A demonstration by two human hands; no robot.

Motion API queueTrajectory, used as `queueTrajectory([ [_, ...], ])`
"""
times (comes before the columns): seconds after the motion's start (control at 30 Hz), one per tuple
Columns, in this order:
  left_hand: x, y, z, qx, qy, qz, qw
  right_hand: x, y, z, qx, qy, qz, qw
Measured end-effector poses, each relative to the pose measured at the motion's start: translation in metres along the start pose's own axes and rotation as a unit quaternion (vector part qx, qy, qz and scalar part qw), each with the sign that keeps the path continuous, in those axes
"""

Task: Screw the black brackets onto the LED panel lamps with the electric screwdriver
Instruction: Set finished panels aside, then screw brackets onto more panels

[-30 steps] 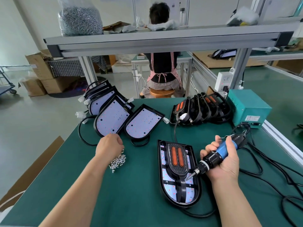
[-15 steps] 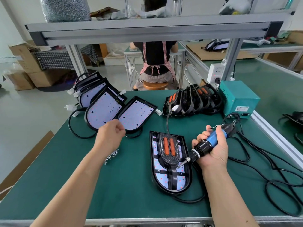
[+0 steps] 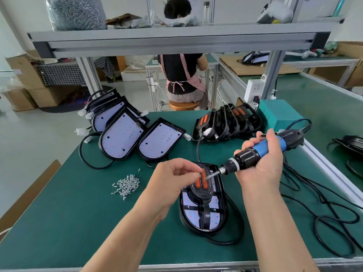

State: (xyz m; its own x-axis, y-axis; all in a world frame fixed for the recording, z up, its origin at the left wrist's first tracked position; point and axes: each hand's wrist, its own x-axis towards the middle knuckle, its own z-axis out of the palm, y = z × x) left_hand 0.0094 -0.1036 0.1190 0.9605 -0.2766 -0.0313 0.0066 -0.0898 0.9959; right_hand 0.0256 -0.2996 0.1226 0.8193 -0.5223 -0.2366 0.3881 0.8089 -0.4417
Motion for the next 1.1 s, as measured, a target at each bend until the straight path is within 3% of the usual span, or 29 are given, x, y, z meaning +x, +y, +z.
queueTrajectory([
  [0.2,-0.007,0.000,0.004,-0.090,-0.013,-0.027,0.995,-0.010,-0.002,0.019,0.002,0.009,-0.054,0.998],
  [0.73,-0.008,-0.006,0.006,-0.106,-0.007,-0.017,0.994,-0.018,-0.002,0.022,-0.025,0.006,-0.076,0.997],
  [0.97,-0.011,-0.012,0.013,0.008,0.065,0.065,0.996,-0.020,0.000,0.019,-0.068,0.010,-0.118,0.991],
  [1.1,-0.014,-0.016,0.019,0.008,0.100,0.098,0.990,-0.021,0.002,0.022,-0.077,0.048,-0.142,0.986],
])
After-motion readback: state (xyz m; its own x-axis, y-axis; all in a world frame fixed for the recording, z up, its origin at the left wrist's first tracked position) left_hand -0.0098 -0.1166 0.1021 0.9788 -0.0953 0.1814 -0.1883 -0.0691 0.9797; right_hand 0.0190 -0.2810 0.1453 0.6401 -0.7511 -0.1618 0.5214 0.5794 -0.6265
